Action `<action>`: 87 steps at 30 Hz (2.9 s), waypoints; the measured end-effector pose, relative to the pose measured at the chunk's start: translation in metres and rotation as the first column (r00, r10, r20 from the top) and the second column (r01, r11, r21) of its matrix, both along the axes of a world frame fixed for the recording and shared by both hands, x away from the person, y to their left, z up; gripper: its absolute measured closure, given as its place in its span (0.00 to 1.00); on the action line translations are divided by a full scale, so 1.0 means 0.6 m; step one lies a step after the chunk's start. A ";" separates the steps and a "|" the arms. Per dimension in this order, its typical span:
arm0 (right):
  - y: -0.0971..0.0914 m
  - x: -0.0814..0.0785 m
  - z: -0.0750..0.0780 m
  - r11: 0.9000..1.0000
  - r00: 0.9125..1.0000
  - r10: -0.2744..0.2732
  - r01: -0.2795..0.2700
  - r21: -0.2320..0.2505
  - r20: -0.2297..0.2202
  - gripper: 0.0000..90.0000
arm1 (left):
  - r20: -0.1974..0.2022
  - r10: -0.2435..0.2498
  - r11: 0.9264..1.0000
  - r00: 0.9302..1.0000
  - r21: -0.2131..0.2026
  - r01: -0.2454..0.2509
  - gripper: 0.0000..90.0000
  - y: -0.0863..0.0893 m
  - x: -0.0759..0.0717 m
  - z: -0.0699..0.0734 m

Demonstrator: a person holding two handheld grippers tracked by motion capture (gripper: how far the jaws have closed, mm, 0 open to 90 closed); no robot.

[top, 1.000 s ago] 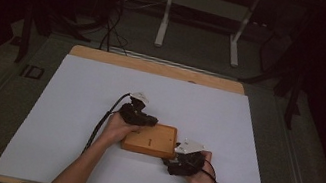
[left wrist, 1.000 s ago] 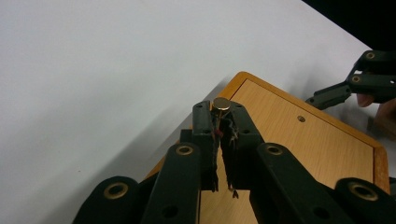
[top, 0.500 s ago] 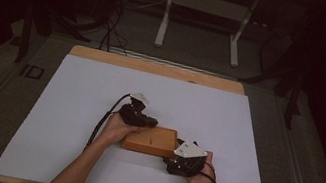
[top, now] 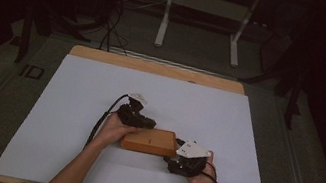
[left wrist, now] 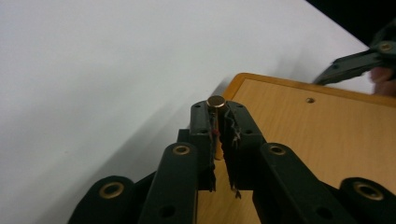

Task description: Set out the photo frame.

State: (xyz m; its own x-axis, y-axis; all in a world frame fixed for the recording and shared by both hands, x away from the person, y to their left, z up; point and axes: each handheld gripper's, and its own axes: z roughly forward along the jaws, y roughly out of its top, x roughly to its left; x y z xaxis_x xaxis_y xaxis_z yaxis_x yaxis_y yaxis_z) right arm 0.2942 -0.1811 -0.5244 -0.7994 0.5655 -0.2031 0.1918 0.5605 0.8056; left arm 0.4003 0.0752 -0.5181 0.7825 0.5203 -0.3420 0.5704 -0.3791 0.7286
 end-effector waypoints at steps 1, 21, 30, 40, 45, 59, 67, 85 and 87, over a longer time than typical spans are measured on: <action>-0.002 0.001 0.002 1.000 1.000 -0.006 0.006 0.006 -0.001 0.39 | 0.001 0.002 1.000 1.000 0.004 -0.002 0.89 0.000 0.000 0.000; -0.007 0.005 0.012 0.999 0.999 -0.008 0.006 0.052 0.032 0.49 | 0.013 -0.009 1.000 1.000 0.001 0.009 0.74 0.008 -0.004 0.005; -0.004 0.000 0.013 0.999 0.998 0.015 -0.017 0.042 0.066 0.49 | 0.004 -0.032 0.999 0.999 0.004 0.032 0.73 0.010 -0.005 0.004; -0.005 0.003 0.011 0.998 0.998 0.019 -0.023 0.051 0.066 0.47 | 0.012 -0.047 0.999 0.999 0.027 0.047 0.73 0.007 -0.004 0.003; 0.005 0.004 0.008 0.999 0.997 0.012 -0.014 0.030 0.072 0.41 | 0.006 -0.053 0.998 0.999 0.022 0.053 0.72 0.006 -0.003 0.000; 0.025 -0.008 0.012 0.996 0.990 0.093 -0.093 -0.003 0.105 0.47 | 0.022 -0.093 0.995 0.995 0.028 0.092 0.70 0.007 -0.007 0.005; 0.022 -0.004 0.014 0.996 0.991 0.087 -0.089 0.015 0.098 0.48 | 0.043 -0.044 0.998 0.998 -0.035 0.046 0.63 0.018 -0.010 0.011; 0.018 0.001 0.018 0.995 0.993 0.083 -0.088 0.055 0.086 0.51 | 0.152 0.071 0.990 0.986 -0.130 -0.051 0.56 0.091 -0.040 0.029; 0.017 0.001 0.018 0.995 0.993 0.081 -0.086 0.055 0.087 0.51 | 0.162 0.070 0.991 0.984 -0.126 -0.050 0.56 0.094 -0.045 0.030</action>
State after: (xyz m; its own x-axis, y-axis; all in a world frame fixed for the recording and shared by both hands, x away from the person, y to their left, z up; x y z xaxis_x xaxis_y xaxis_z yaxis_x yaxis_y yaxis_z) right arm 0.2950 -0.1707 -0.5137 -0.8258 0.5102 -0.2403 0.0763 0.5233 0.8487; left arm 0.3735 0.1315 -0.5004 0.8021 0.5308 -0.2737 0.4574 -0.2514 0.8529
